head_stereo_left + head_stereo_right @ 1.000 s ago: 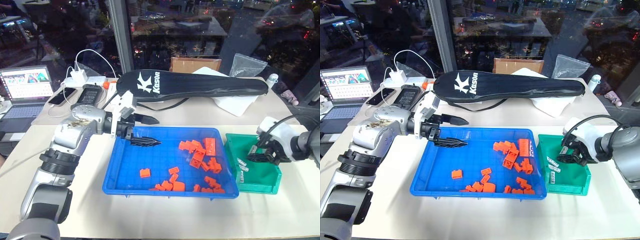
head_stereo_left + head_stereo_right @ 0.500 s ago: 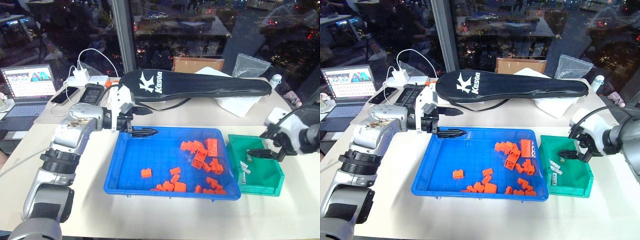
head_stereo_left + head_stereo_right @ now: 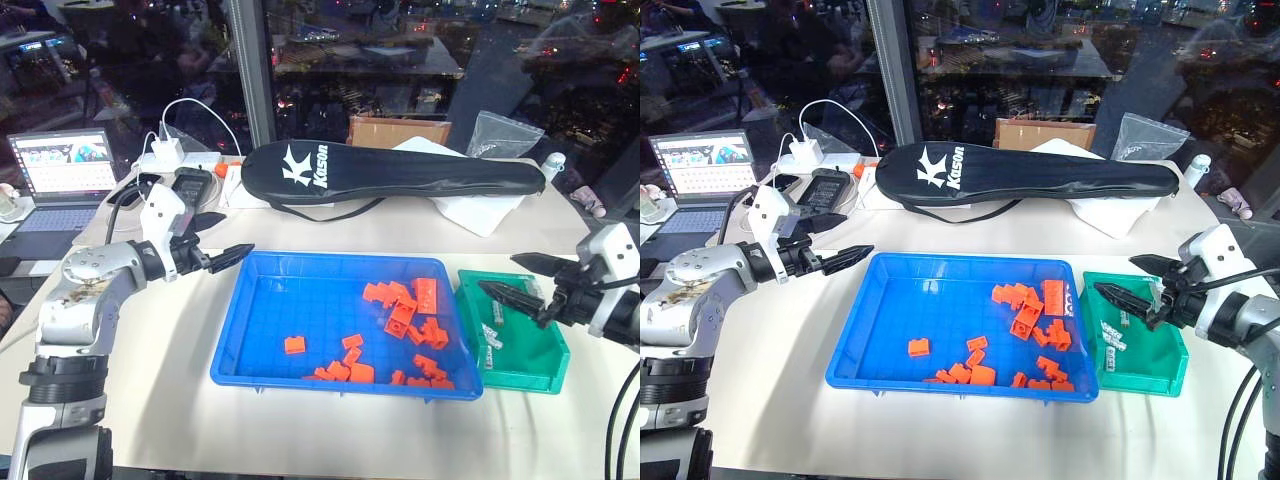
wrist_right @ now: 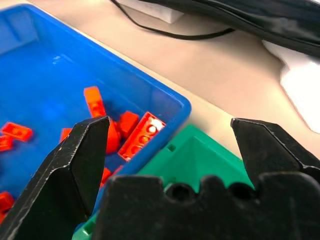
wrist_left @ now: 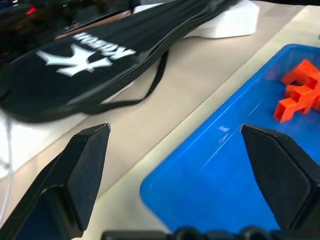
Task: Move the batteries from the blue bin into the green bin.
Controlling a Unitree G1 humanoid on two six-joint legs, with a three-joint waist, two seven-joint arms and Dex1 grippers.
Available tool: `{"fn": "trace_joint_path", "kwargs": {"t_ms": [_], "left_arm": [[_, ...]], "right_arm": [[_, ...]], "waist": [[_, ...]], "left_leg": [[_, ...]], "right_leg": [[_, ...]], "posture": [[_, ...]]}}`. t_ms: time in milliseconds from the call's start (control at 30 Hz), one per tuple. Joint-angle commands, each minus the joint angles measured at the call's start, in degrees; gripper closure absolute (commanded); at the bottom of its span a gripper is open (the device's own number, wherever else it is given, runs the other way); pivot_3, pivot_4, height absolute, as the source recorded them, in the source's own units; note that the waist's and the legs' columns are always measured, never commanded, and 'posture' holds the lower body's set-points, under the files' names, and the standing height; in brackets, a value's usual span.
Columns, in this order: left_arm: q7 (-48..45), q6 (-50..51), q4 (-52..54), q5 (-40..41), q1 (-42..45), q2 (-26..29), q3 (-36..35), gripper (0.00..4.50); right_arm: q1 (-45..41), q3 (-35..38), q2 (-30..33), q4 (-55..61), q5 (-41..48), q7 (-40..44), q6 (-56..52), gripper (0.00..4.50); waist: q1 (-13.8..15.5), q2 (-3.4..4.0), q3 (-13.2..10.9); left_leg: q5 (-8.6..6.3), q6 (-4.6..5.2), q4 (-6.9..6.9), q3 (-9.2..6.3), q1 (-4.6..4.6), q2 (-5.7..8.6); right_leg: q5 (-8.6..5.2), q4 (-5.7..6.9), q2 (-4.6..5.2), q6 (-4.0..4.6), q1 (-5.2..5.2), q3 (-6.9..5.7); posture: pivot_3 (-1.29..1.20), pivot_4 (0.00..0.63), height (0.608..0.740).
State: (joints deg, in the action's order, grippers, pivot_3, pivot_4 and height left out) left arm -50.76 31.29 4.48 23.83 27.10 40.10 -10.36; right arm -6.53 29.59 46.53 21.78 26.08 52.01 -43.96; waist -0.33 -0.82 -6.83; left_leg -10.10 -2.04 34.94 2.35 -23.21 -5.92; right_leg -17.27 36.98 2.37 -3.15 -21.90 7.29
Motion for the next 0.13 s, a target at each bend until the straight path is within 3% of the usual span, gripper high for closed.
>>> {"fn": "trace_joint_path", "kwargs": {"t_ms": [33, 133], "left_arm": [[0.2, 0.4, 2.1, 1.7, -0.1, -0.1, -0.6, 0.00], [1.4, -0.6, 1.2, 0.7, -0.6, -0.2, 0.1, 0.00]], "right_arm": [[-1.2, -0.7, 1.4, 1.1, 0.3, -1.6, 2.2, 0.02], [-1.5, -1.0, 2.6, 0.2, 0.7, -1.8, 2.1, 0.02]], "waist": [[-0.1, -0.02, 0.0], [-0.3, -0.01, 0.0]], "left_leg": [[0.03, -0.05, -0.01, -0.01, 0.00, 0.00], [0.03, -0.06, -0.05, -0.01, 0.00, 0.00]], "right_leg": [[0.00, 0.00, 0.00, 0.00, -0.01, 0.00], [0.00, -0.01, 0.00, 0.00, -0.02, 0.00]], "posture": [[0.00, 0.150, 0.696], [0.00, 0.150, 0.696]]}}
